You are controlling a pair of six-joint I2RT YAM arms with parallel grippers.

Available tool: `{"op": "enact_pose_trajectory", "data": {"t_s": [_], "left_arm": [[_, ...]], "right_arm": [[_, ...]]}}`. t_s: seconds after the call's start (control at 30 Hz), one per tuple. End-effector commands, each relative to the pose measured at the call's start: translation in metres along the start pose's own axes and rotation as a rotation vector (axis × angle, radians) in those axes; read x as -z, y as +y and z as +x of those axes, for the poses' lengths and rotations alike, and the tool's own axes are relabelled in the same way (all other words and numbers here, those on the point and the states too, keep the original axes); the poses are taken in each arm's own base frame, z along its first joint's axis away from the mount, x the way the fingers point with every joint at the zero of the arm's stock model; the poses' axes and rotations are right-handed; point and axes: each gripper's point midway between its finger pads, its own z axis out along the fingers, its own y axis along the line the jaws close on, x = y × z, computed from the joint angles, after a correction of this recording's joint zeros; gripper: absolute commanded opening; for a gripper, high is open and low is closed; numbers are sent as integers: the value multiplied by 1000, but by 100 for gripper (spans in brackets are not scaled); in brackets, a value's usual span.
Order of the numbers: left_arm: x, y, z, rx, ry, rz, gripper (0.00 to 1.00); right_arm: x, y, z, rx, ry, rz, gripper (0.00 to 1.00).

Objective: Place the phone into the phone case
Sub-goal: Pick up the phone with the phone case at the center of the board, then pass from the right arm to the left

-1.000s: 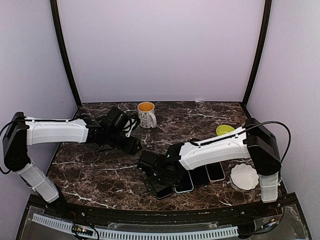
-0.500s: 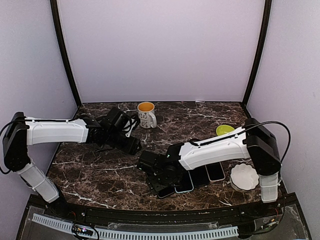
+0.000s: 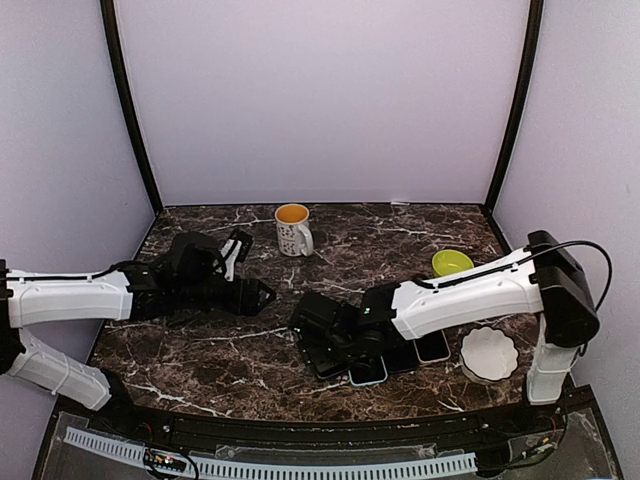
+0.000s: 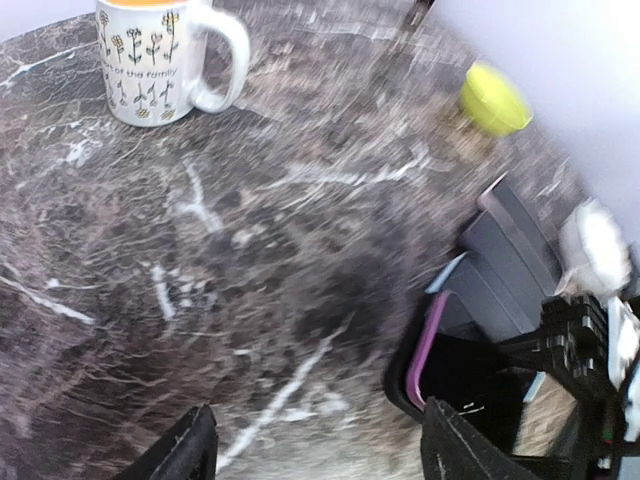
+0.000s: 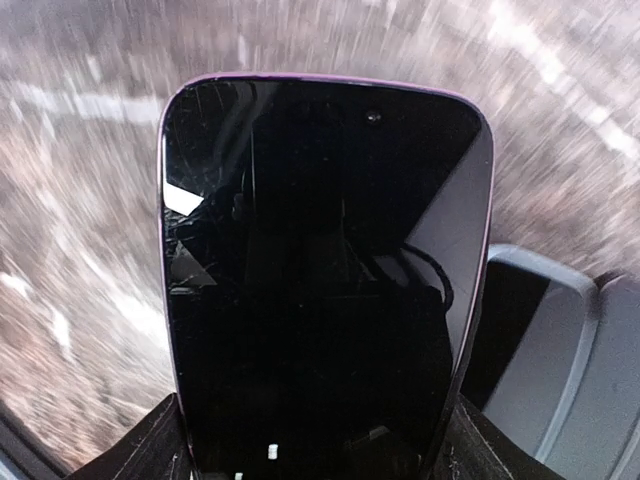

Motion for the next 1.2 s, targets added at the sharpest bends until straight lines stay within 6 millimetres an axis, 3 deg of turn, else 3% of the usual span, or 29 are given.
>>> {"op": "enact_pose_trajectory", "data": {"t_s": [0.0,0.07,0.3,0.47,0.6,0.8,0.87,0.97,1.03,1.07,1.17], "left_arm": [[34,-49,-36,83,-275,277,79],[54,-64,-45,63,-359,334,83],[62,-80,-51,75,-375,396,90],[56,-76,-54,89,-374,362,84],[52,-86,-56,89,-355,400,65],[54,-107,-51,52,-336,491,14],[57,-108,-50,39,-342,496,6],[61,-108,-49,22,-352,498,1],[63,-109,-49,5,-354,501,0],[63,-109,-48,-11,-355,499,0],[67,-109,-50,-62,-372,489,0]], "right_arm": [[55,7,-76,-88,-329,-41,27],[74,12,-90,-74,-408,-46,27],[121,25,-118,-65,-600,-101,27],[139,36,-123,-20,-660,-114,27],[145,44,-123,8,-675,-124,27],[145,38,-122,-6,-678,-104,27],[145,36,-121,-9,-679,-103,27],[146,33,-119,-9,-680,-101,29],[149,29,-118,-6,-683,-98,36],[151,28,-117,1,-683,-102,43],[157,27,-110,76,-677,-129,77]]}}
